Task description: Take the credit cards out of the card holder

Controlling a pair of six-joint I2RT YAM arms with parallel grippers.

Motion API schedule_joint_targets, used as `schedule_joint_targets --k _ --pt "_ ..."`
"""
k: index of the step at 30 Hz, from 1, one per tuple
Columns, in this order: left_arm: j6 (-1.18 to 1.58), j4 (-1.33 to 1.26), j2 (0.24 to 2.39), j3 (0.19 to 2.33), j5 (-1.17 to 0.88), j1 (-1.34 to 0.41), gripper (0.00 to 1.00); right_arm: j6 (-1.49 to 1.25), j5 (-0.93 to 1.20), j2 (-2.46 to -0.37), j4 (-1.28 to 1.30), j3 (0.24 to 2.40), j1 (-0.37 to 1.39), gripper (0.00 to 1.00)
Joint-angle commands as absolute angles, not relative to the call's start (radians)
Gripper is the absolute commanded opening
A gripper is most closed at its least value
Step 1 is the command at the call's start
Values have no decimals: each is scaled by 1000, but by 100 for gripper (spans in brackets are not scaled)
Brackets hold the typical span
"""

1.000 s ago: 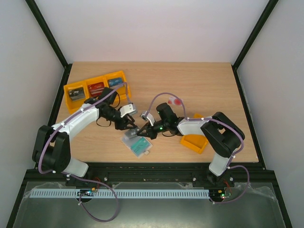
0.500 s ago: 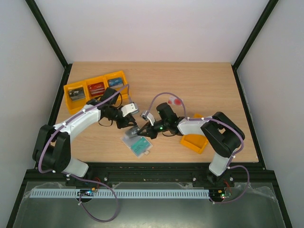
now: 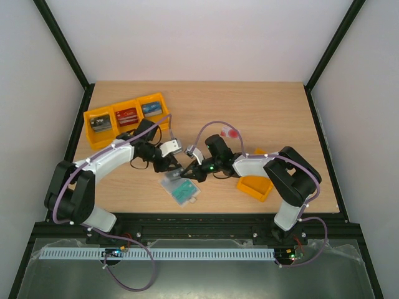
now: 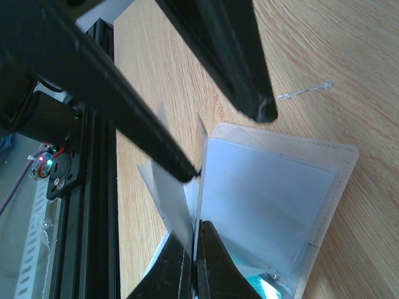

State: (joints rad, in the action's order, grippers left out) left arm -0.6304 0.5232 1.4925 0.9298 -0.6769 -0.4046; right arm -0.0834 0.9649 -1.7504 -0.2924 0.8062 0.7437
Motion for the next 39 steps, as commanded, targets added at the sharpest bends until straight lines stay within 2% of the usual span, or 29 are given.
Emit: schedule_joint_targets --k 1,4,7,8,12,13,15,18,25,35,39 --pt "-643 524 1515 895 -698 -435 32 -53 978 -1708 -325 838 745 2" --pt "-654 535 1524 884 -719 -442 36 -51 980 -1707 -337 838 745 2" --pt "-669 554 1529 883 -744 -442 36 -46 982 -1705 -337 844 745 2" --pt "-674 561 1529 881 -750 -444 32 -43 982 -1705 -335 846 745 2" --pt "-680 579 1513 888 -752 -446 6 -33 975 -1714 -325 852 744 2" --pt "-677 580 1504 889 -752 -445 3 -31 973 -1717 -322 851 743 2" --pt "-671 581 1481 890 -748 -444 2 -30 965 -1718 -319 846 739 4" --pt "-648 576 1462 895 -721 -427 2 -35 924 -1700 -317 823 723 20" --pt "-558 489 1480 895 -653 -311 2 -57 795 -1659 -298 778 667 39" --pt "-525 448 1469 917 -651 -171 2 -86 750 -1608 -272 773 653 48" --pt "-583 501 1460 891 -748 -175 2 -146 802 -1601 -336 774 653 50"
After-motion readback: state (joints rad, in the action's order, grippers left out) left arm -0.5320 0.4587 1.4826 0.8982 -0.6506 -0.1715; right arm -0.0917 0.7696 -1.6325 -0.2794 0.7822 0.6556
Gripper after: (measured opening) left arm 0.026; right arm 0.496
